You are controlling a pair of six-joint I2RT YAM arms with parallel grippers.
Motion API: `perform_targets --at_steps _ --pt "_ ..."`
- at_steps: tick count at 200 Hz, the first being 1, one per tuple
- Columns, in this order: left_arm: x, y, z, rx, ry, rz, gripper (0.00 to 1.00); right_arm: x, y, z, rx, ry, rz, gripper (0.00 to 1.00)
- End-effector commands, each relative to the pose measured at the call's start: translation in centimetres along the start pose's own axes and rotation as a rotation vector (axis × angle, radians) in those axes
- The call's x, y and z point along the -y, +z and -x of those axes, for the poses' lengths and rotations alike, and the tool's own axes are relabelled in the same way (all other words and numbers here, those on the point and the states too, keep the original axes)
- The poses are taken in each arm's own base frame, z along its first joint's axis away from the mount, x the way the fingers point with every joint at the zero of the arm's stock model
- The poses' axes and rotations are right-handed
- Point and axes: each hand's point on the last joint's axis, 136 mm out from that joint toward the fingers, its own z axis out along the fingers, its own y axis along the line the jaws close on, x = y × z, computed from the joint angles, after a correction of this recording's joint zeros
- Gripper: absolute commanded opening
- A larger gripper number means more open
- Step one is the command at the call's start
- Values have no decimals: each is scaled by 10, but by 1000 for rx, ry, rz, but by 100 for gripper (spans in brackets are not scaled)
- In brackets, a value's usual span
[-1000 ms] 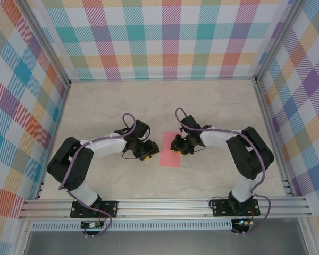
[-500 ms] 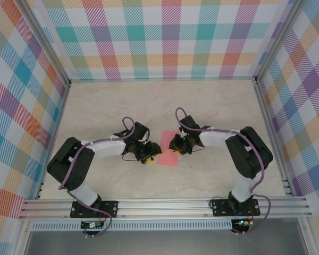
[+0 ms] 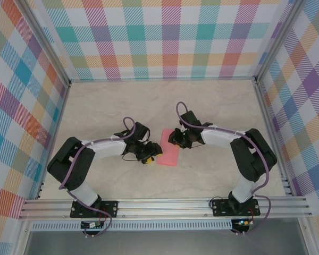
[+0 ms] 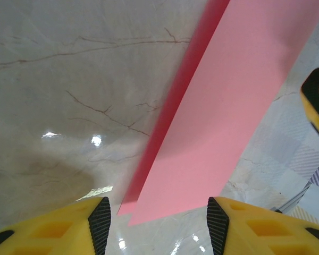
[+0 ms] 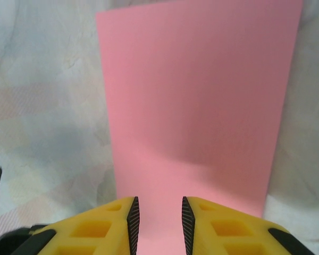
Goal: Fold a paper plane with a square sheet of paper (pick it up from the middle)
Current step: Fold the triangle a second time at the center of the table.
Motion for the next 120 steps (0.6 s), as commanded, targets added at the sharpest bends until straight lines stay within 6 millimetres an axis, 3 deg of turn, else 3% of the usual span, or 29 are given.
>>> perform_targets --at_steps 1,58,120 --pt "-4 4 -4 -24 3 34 53 14 6 12 19 -3 -73 30" --pt "6 8 -9 -60 6 -1 54 32 17 12 -3 48 -96 30" --pt "13 11 -13 -95 13 -28 55 37 21 10 -13 68 -91 30"
